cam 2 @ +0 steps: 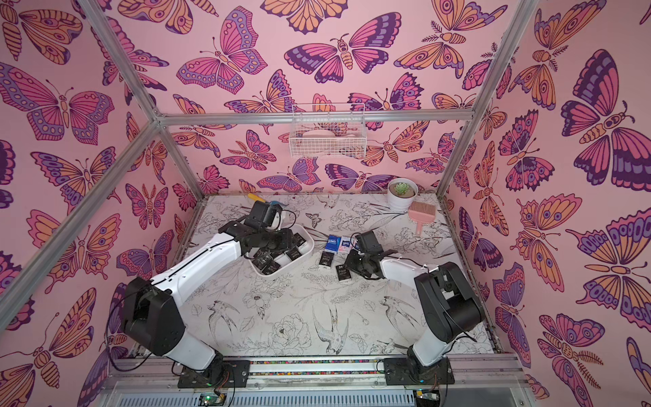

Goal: Take the pocket tissues out of the storage box
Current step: Move the pocket tissues to the center of the board.

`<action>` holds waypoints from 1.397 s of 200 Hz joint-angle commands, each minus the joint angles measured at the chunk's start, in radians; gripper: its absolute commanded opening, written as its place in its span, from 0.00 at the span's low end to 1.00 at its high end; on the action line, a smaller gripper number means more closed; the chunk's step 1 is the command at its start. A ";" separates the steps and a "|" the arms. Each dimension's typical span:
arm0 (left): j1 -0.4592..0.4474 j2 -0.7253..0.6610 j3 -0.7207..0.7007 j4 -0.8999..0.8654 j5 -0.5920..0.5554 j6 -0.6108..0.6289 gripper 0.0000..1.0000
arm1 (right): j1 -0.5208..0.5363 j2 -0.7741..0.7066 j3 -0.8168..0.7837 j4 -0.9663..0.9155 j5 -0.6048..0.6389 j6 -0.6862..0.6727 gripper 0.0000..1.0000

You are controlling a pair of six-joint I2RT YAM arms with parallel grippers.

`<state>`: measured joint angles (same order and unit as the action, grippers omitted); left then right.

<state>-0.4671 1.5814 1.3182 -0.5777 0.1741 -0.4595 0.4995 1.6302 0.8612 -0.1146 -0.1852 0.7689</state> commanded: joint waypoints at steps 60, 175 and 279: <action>0.010 -0.028 -0.008 -0.019 -0.019 0.012 0.47 | 0.001 0.061 0.009 -0.061 -0.081 -0.129 0.45; 0.018 -0.028 -0.010 -0.020 -0.019 0.010 0.47 | 0.010 0.082 -0.084 0.126 -0.032 0.107 0.18; 0.018 -0.037 -0.024 -0.020 -0.022 0.005 0.47 | 0.024 0.095 -0.038 0.178 0.061 0.221 0.19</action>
<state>-0.4564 1.5742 1.3117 -0.5777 0.1635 -0.4595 0.5190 1.6970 0.7940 0.0685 -0.1608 0.9634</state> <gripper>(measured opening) 0.468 0.189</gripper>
